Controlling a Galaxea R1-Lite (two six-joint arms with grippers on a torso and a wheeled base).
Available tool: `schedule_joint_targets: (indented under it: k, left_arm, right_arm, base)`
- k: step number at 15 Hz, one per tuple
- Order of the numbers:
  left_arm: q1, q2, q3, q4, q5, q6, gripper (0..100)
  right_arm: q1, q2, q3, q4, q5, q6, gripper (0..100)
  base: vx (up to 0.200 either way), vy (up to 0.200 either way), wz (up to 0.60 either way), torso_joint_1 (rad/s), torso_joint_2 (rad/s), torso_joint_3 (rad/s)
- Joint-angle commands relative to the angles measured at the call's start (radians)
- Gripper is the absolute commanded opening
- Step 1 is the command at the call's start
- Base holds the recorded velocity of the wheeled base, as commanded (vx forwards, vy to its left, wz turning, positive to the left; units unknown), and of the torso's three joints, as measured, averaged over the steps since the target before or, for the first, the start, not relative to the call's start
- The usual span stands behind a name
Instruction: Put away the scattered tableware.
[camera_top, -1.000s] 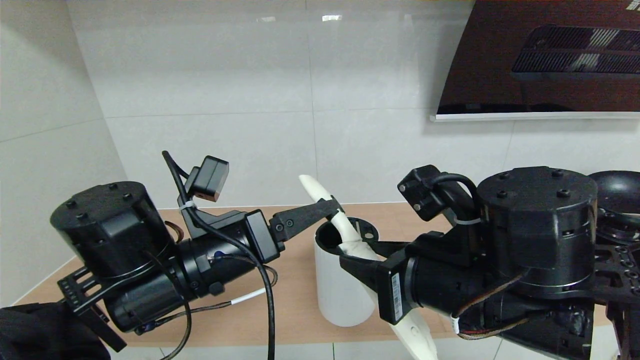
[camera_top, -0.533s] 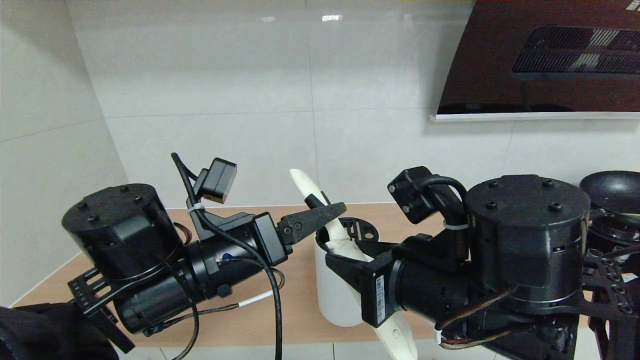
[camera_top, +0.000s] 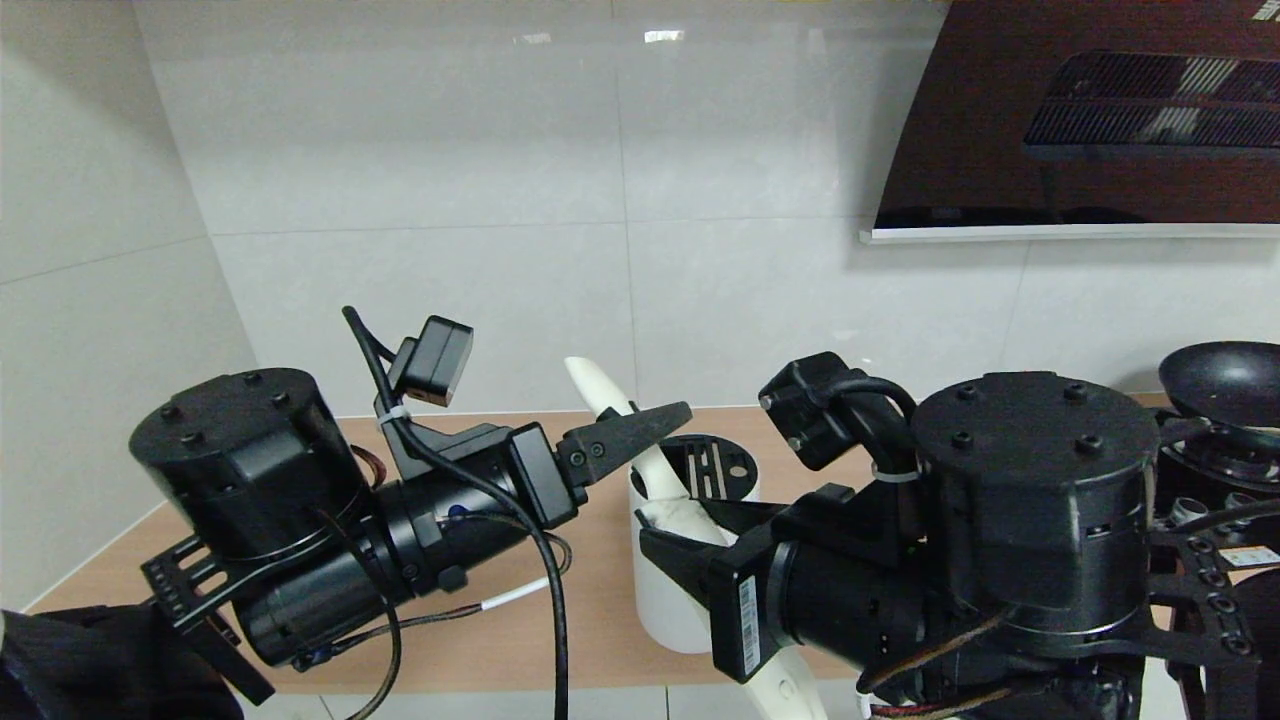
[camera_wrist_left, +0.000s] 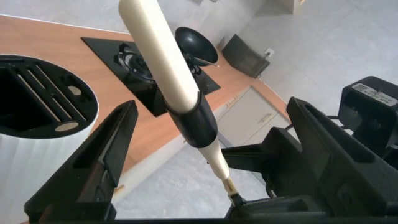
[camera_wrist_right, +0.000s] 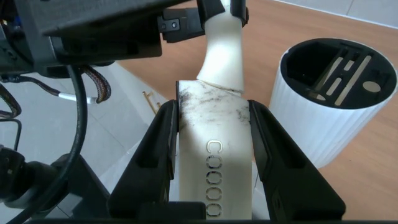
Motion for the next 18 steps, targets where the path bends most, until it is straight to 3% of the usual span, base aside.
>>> schedule_joint_targets:
  k: [1, 2, 3, 18]
  left_arm:
    - [0.000, -0.001, 0.000, 0.000, 0.000, -0.001, 100]
    - [0.000, -0.001, 0.002, 0.000, 0.000, -0.001, 100]
    - [0.000, 0.000, 0.002, 0.000, 0.000, -0.001, 0]
    - [-0.003, 0.010, -0.001, -0.003, 0.014, 0.004, 0]
  right_arm:
    - [0.002, 0.002, 0.001, 0.000, 0.000, 0.000, 0]
    - [0.002, -0.001, 0.001, 0.000, 0.000, -0.001, 0]
    - [0.002, -0.001, 0.002, 0.000, 0.000, 0.000, 0]
    - [0.026, -0.015, 0.008, 0.000, -0.036, -0.004, 0]
  base:
    - [0.000, 0.000, 0.00, 0.000, 0.00, 0.000]
    - [0.000, 0.000, 0.00, 0.000, 0.00, 0.000]
    - [0.000, 0.000, 0.00, 0.000, 0.00, 0.000]
    - [0.000, 0.000, 0.00, 0.000, 0.00, 0.000]
